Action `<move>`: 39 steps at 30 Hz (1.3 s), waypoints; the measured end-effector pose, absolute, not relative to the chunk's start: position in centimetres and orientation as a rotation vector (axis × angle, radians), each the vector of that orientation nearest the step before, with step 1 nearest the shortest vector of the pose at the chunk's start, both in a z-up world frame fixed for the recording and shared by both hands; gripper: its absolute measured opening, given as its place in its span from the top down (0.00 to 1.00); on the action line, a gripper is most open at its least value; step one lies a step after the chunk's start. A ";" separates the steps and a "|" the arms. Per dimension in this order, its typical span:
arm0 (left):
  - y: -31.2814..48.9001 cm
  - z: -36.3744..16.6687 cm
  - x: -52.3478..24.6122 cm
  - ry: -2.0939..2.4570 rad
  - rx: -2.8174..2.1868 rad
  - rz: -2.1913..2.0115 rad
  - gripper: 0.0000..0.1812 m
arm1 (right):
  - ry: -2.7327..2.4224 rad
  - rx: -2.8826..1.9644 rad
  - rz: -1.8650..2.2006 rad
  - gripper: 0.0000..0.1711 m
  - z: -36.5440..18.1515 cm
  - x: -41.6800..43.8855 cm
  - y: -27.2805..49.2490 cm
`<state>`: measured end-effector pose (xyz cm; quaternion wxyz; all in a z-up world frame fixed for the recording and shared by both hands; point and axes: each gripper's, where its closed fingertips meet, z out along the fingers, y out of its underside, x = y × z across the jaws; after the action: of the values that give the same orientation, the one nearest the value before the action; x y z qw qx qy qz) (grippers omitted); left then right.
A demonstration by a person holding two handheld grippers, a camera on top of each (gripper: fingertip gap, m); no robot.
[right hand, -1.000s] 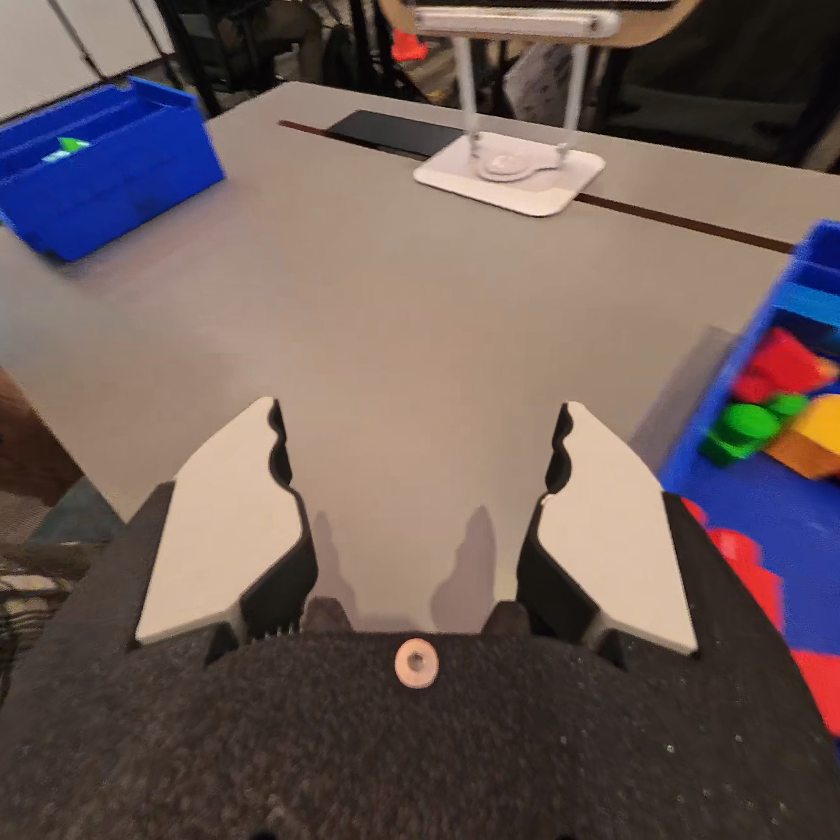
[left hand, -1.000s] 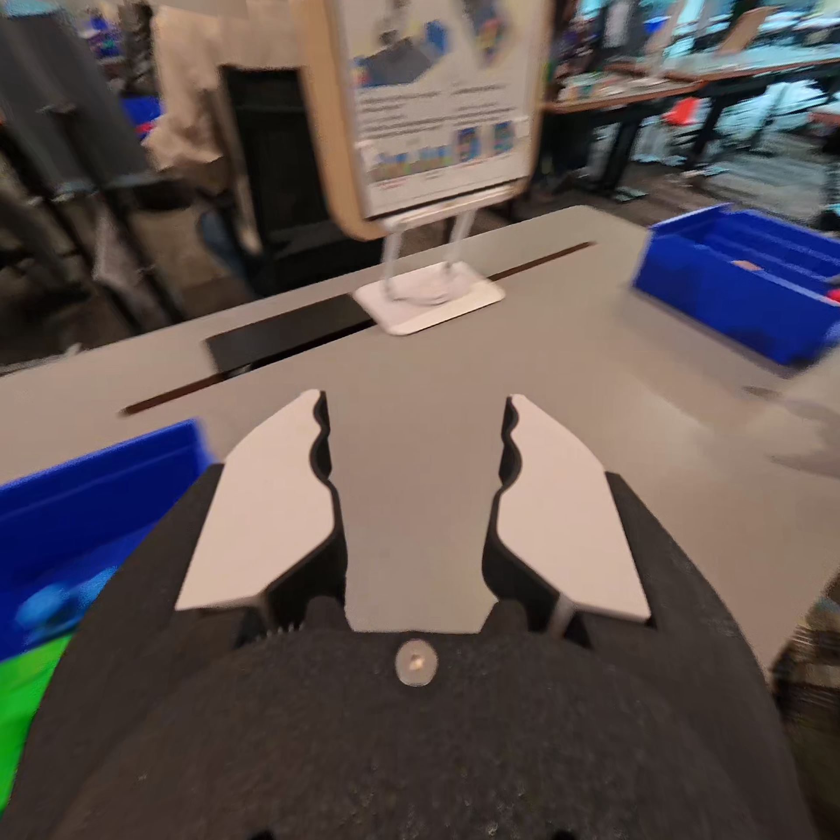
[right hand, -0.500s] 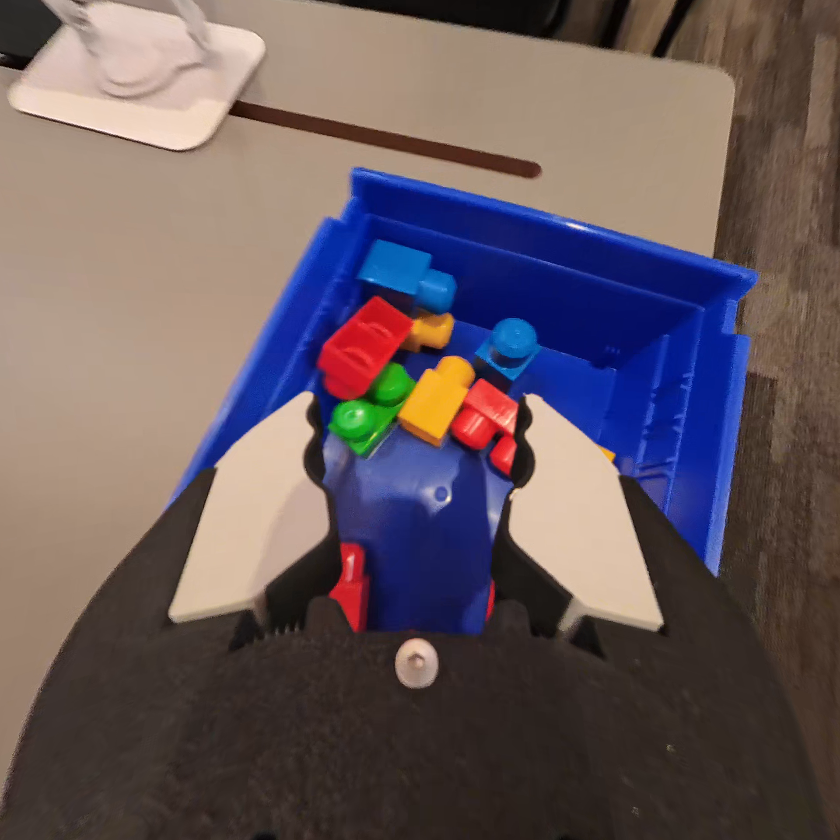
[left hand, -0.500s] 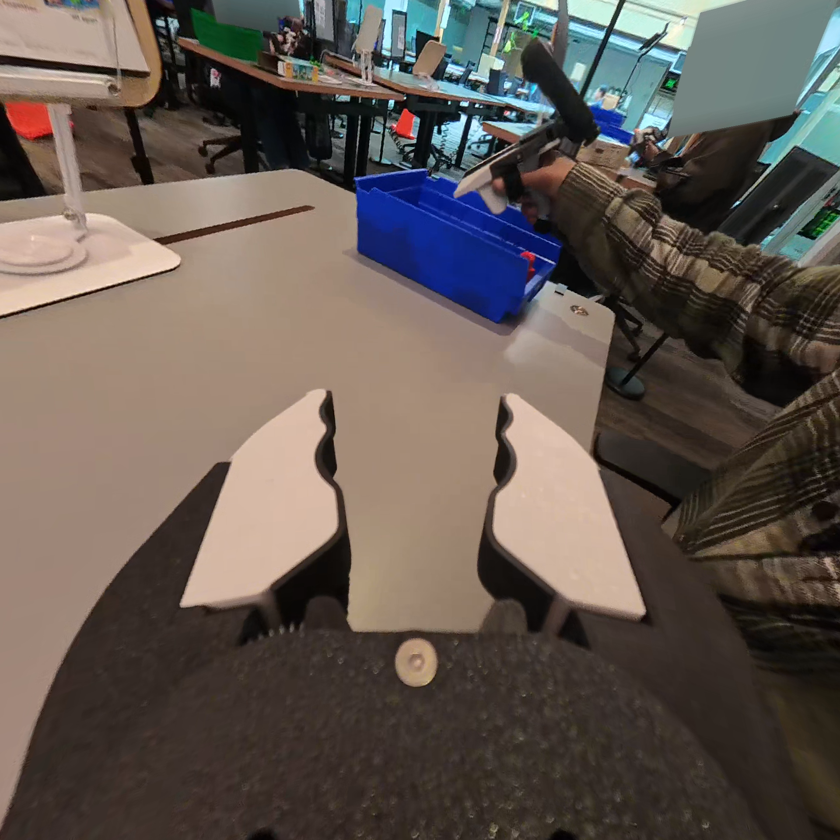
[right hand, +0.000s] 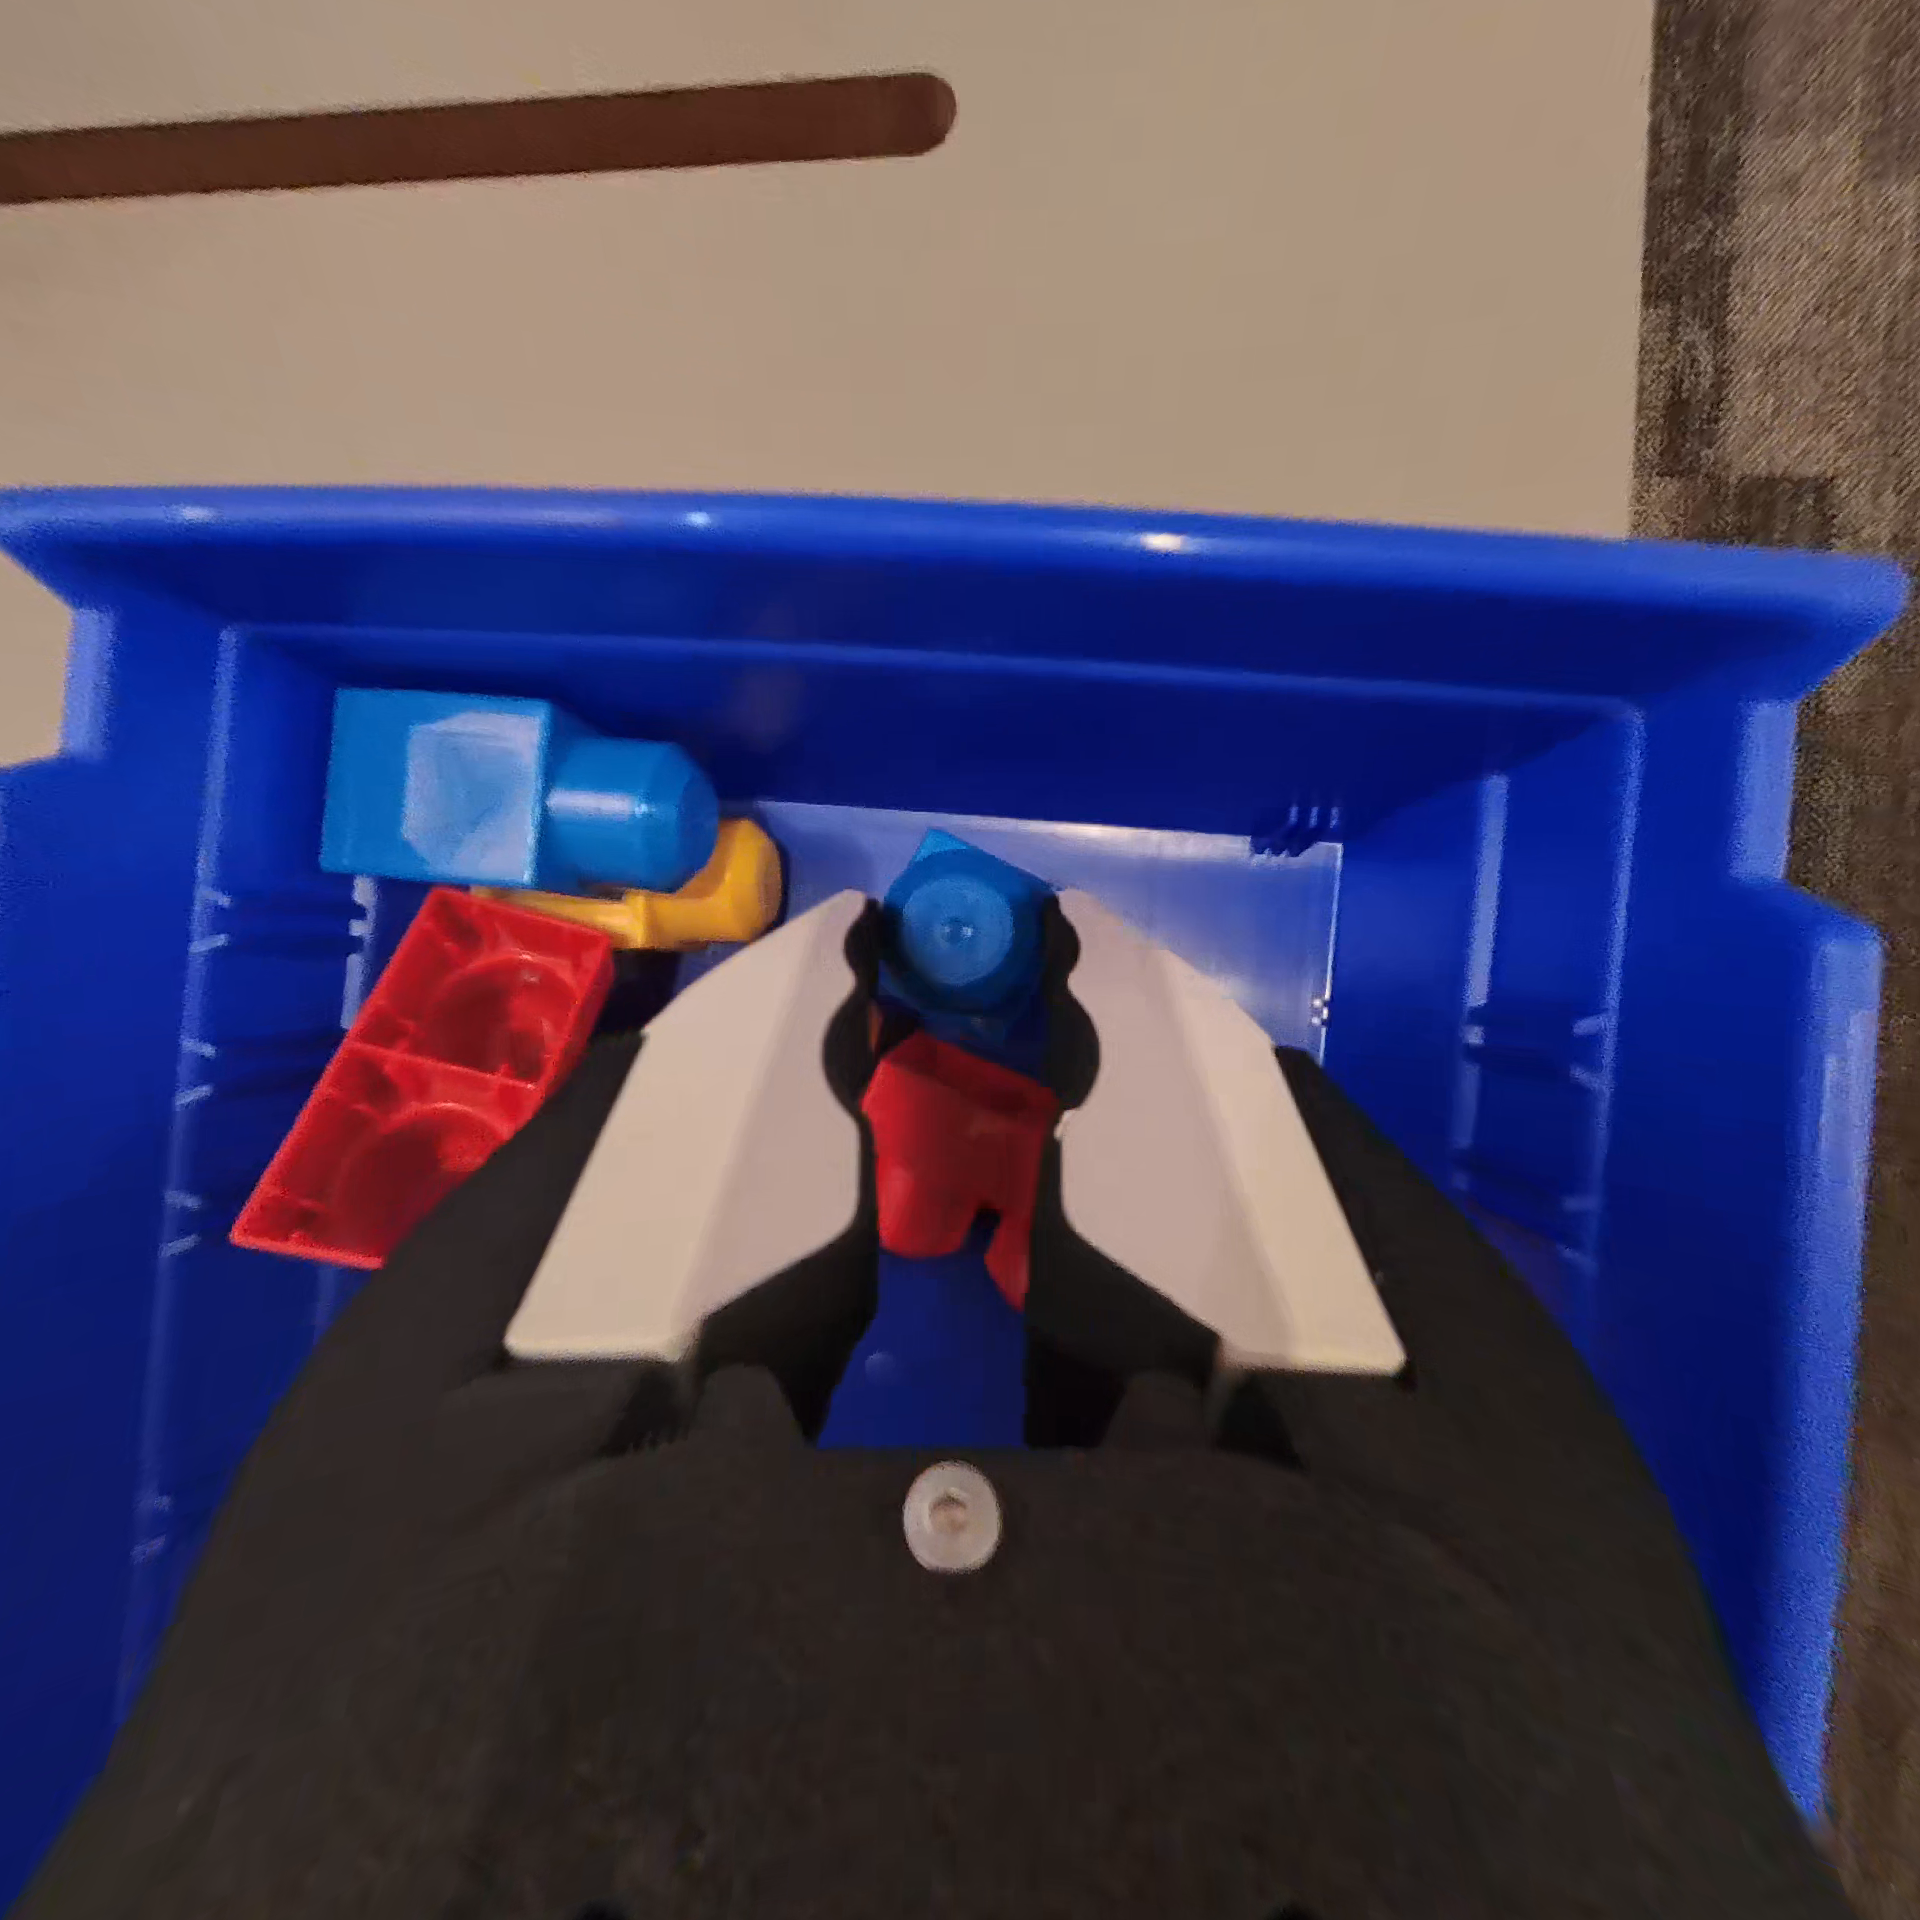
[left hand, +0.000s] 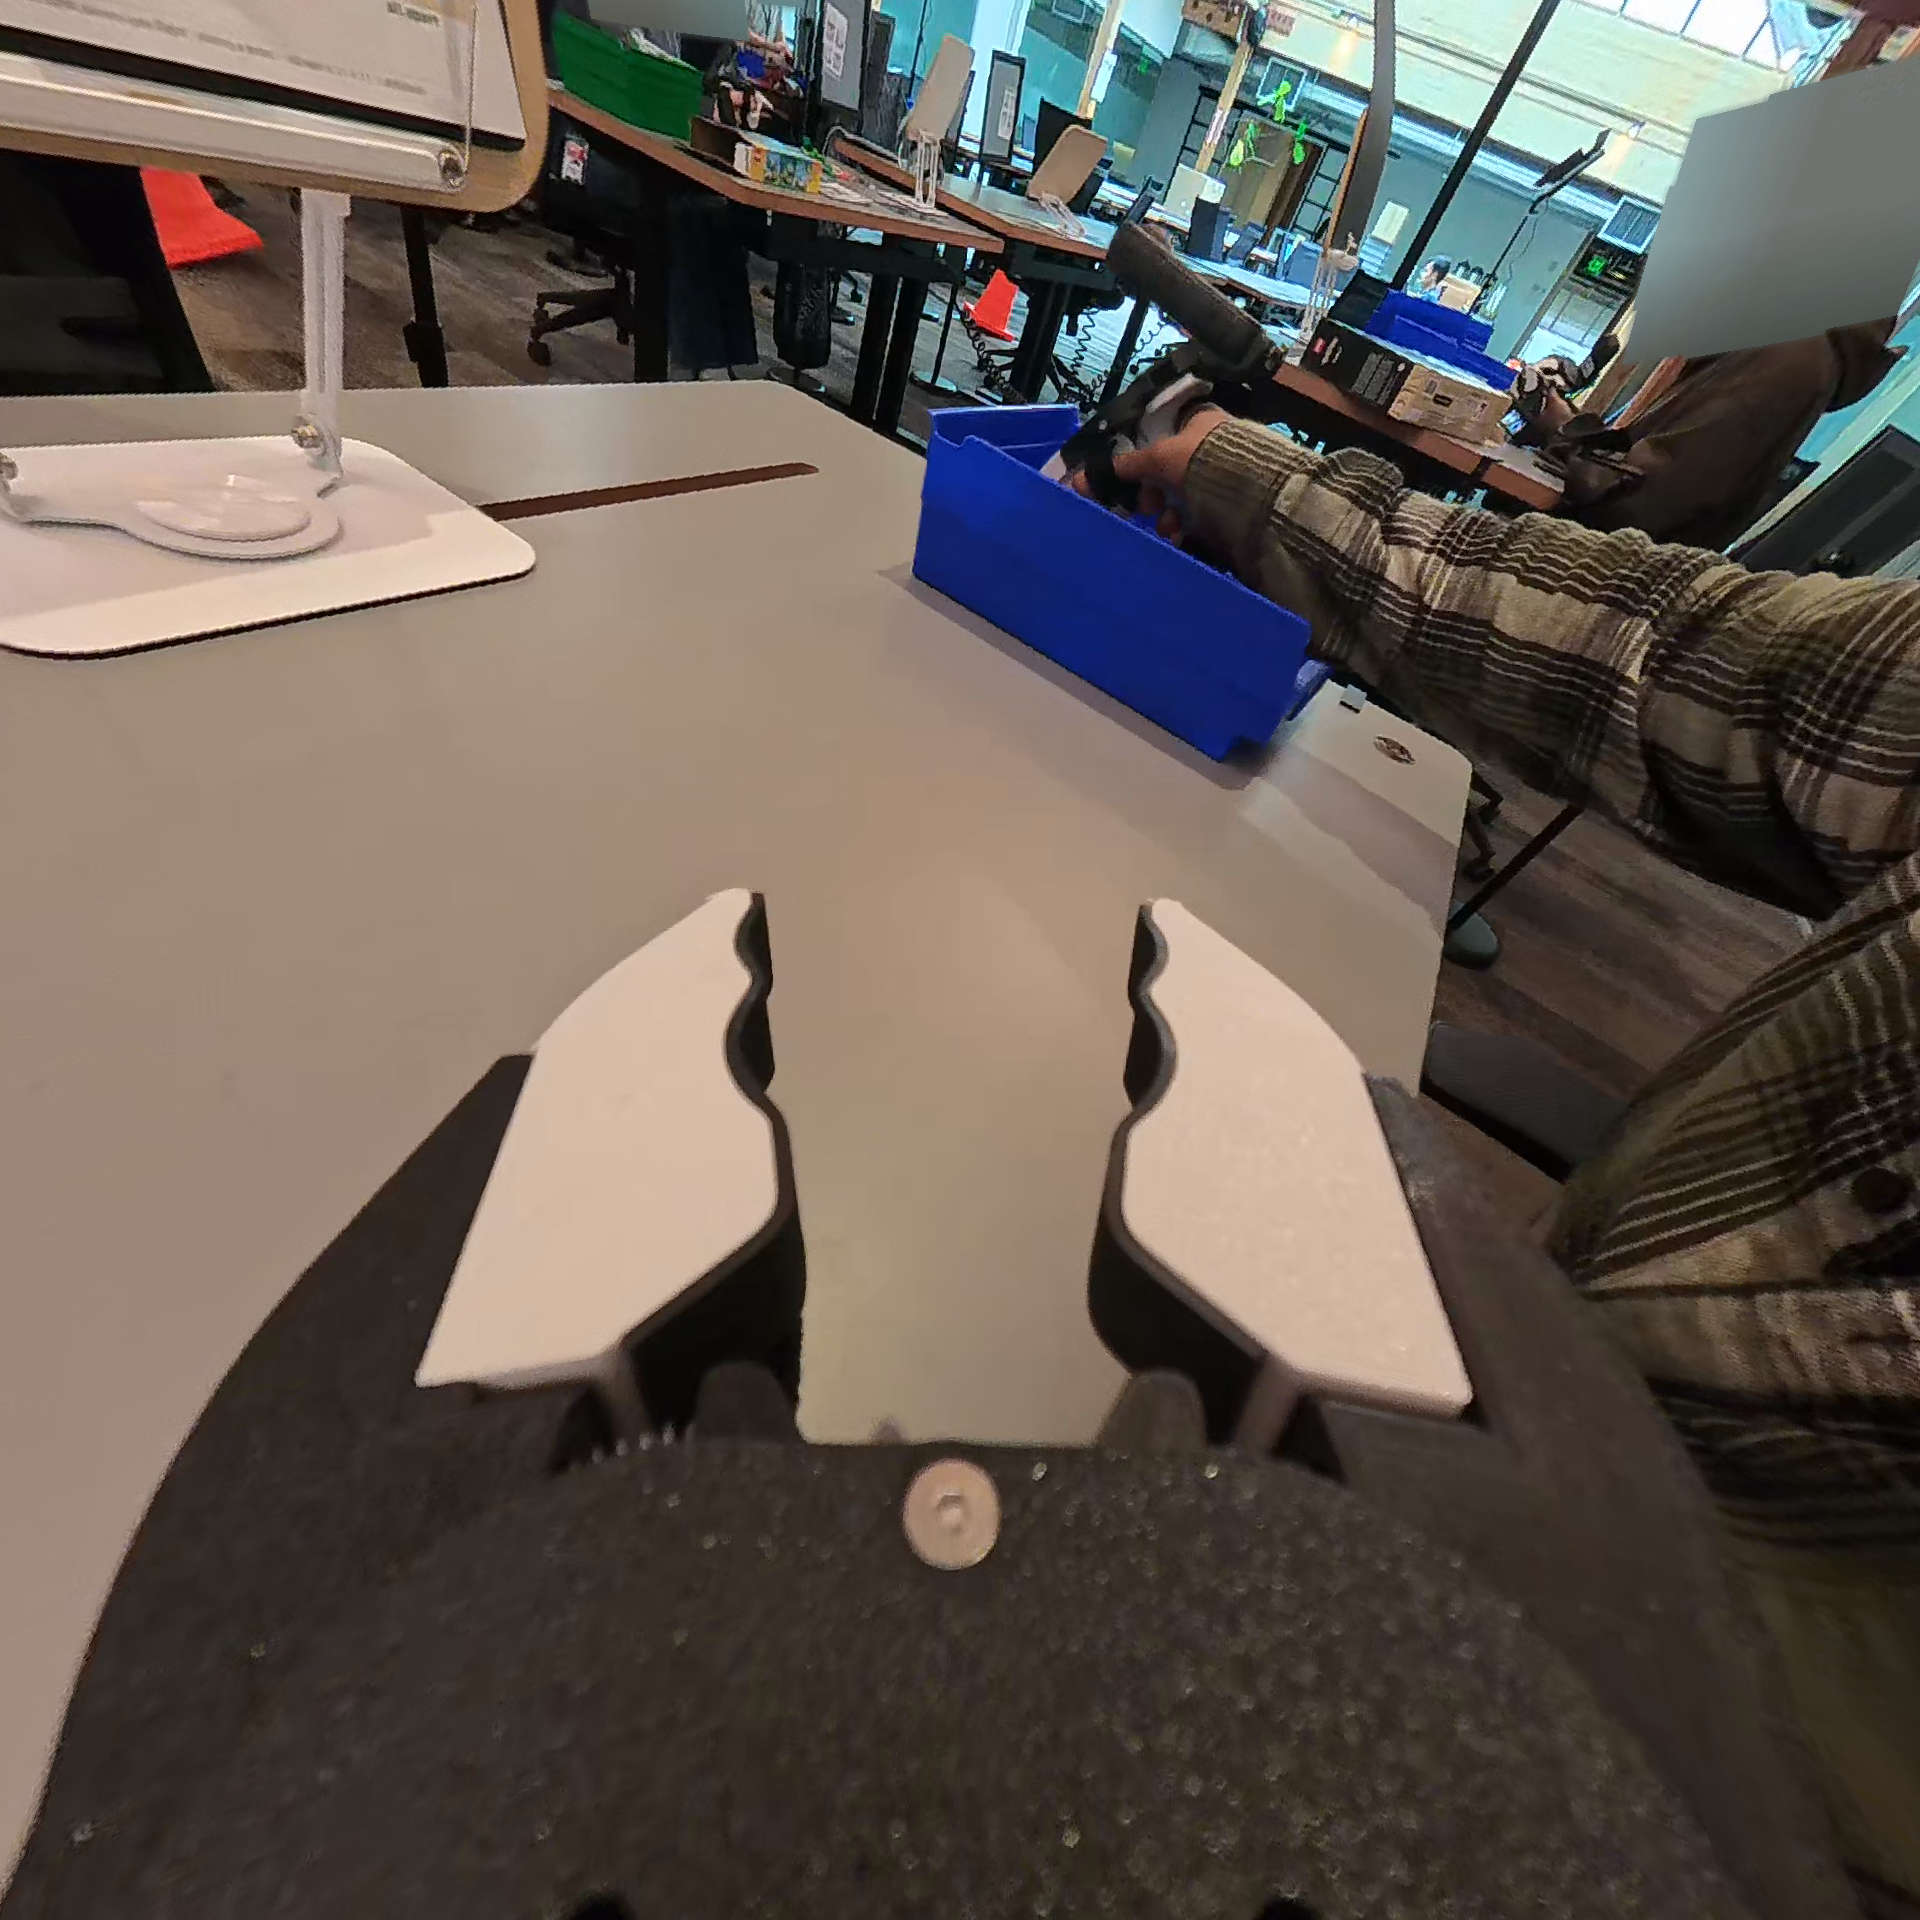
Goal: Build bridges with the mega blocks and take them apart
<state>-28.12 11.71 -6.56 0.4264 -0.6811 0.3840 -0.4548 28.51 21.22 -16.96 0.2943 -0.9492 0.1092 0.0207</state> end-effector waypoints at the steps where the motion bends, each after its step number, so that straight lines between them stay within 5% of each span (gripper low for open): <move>1: 11.8 -6.6 -28.2 0.957 -1.703 -1.141 0.64 | 0.273 -2.529 0.054 0.83 -17.0 28.5 21.2; 8: 13.5 -6.6 -27.9 0.989 -1.704 -1.190 0.63 | 0.044 -2.364 0.141 0.83 -8.8 24.7 19.7; 14: 14.1 -5.3 -22.8 1.242 -1.627 -1.300 0.63 | -0.666 -2.114 0.486 0.83 0.1 6.1 16.3; 20: 11.7 -4.8 -17.0 1.529 -1.520 -1.502 0.62 | -1.307 -1.837 0.828 0.83 -0.9 -9.6 12.4; 27: 10.5 -6.3 -15.7 1.593 -1.532 -1.531 0.61 | -1.562 -1.675 0.995 0.83 -3.0 -16.6 11.4; 31: 9.8 -7.1 -16.3 1.625 -1.524 -1.541 0.75 | -1.613 -1.602 1.042 0.84 -3.3 -18.8 11.2; 35: 10.2 -7.3 -17.2 1.577 -1.548 -1.490 0.77 | -1.556 -1.619 1.068 0.83 -3.6 -19.4 11.8; 39: 12.6 -6.9 -20.3 1.437 -1.622 -1.349 0.77 | -1.198 -1.697 0.932 0.65 -2.3 -17.6 15.0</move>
<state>-20.26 12.58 -6.87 0.2902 -0.6080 0.5387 -0.5058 -17.58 15.03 -2.29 0.4191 -0.6768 -0.4778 0.3716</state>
